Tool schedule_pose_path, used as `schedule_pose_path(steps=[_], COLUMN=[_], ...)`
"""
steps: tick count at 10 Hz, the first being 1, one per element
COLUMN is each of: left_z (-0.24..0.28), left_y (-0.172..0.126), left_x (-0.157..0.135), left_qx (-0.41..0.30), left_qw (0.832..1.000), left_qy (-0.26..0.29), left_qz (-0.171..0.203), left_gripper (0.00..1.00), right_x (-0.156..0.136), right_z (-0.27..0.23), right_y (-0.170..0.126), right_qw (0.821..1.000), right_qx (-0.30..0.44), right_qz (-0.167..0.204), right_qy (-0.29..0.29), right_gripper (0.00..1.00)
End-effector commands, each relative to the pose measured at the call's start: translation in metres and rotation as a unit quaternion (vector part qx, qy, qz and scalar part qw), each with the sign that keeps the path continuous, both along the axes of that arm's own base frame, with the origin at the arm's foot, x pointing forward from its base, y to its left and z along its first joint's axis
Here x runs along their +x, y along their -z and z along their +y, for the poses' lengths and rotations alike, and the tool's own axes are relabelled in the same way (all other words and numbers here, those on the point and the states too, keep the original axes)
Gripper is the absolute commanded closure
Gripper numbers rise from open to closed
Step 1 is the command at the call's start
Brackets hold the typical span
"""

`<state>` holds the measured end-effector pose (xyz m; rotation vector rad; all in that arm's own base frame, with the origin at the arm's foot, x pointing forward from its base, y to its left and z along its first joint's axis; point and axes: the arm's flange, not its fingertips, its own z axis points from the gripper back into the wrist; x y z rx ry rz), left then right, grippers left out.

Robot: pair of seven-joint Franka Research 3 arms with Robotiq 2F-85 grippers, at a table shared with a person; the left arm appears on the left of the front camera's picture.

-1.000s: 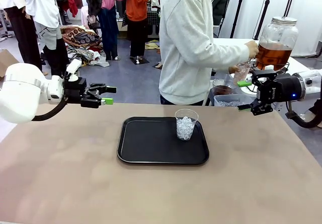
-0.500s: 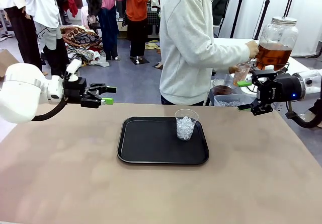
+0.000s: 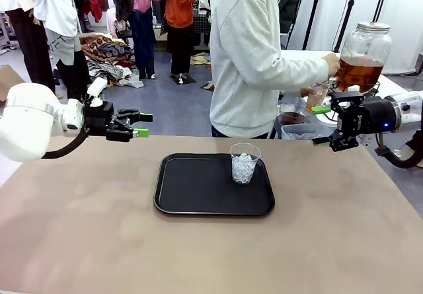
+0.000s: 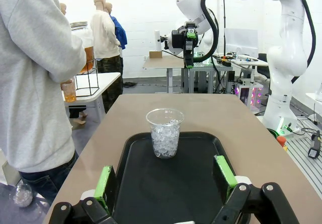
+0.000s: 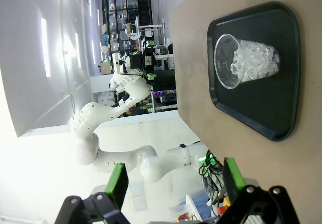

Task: Pour the drink into the iced cup.
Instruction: Pick up the iced cup indicated by the human and present it to them.

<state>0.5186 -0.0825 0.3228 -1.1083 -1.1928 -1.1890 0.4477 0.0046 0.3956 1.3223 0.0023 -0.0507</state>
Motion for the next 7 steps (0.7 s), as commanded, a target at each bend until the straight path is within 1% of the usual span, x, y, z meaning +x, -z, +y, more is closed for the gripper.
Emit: schedule_pose_path(steps=[1, 7], left_z=[0.0004, 0.0004], left_y=[-0.0003, -0.0003], left_x=[-0.0018, -0.0018], left_qx=[-0.004, -0.004], left_qw=[1.000, 1.000], left_qy=[-0.005, -0.005], left_qz=[0.000, 0.000], left_gripper=[0.00, 0.00], right_x=[0.0001, 0.0001], right_z=[0.0009, 0.0009], right_y=[-0.0010, -0.0010], right_qw=[1.000, 1.000], right_qx=[0.000, 0.000], right_qz=[-0.001, -0.001], right_qy=[0.003, 0.003], right_gripper=[0.00, 0.00])
